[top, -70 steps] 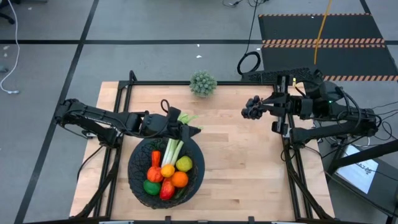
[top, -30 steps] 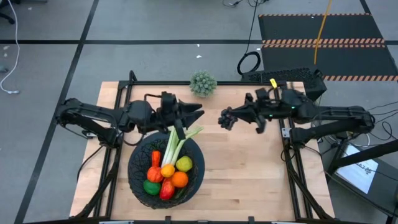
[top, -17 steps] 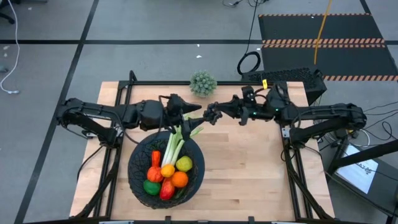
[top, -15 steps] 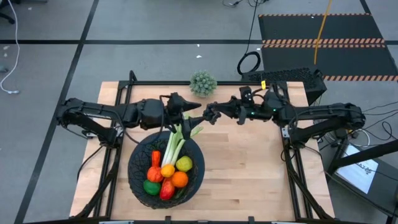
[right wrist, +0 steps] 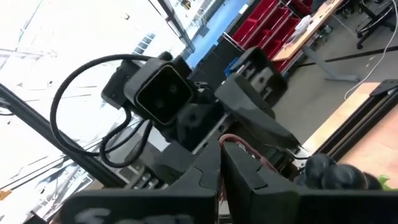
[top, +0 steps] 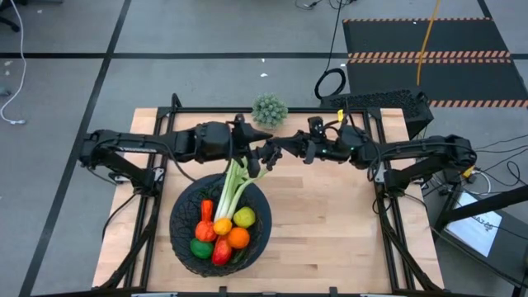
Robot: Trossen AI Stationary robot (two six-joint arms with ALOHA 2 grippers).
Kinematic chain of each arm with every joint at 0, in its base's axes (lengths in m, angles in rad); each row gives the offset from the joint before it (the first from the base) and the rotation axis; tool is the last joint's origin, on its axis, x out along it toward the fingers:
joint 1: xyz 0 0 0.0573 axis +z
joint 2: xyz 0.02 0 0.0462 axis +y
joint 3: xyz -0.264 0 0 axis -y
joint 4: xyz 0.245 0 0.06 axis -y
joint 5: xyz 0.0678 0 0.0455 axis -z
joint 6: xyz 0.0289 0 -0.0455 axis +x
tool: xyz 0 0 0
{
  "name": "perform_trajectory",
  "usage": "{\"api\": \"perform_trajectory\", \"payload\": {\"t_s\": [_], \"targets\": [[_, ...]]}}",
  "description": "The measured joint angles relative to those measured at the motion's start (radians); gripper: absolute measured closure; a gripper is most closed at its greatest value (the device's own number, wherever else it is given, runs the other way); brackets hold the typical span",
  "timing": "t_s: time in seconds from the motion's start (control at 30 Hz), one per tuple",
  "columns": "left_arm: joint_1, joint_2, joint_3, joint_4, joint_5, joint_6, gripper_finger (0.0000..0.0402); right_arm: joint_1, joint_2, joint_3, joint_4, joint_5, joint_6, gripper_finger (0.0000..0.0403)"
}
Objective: Build produce basket
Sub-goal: Put the black grapes into the black wire basket
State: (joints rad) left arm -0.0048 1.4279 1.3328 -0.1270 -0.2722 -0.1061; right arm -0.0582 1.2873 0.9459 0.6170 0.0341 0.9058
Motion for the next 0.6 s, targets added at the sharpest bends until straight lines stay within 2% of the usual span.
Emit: {"api": "perform_trajectory", "payload": {"t_s": [0.23, 0.5, 0.6], "targets": [[0.050, 0.013, 0.000, 0.008, 0.152, 0.027, 0.0279, 0.001, 0.002, 0.000, 0.001, -0.002, 0.002, 0.0403], [0.079, 0.017, 0.000, 0.020, 0.172, 0.026, 0.0383, 0.001, 0.002, 0.000, 0.000, -0.004, -0.002, 0.0403], [0.085, 0.017, 0.000, 0.018, 0.182, 0.006, 0.0392, 0.001, 0.002, 0.000, 0.000, -0.003, -0.011, 0.0402]]}}
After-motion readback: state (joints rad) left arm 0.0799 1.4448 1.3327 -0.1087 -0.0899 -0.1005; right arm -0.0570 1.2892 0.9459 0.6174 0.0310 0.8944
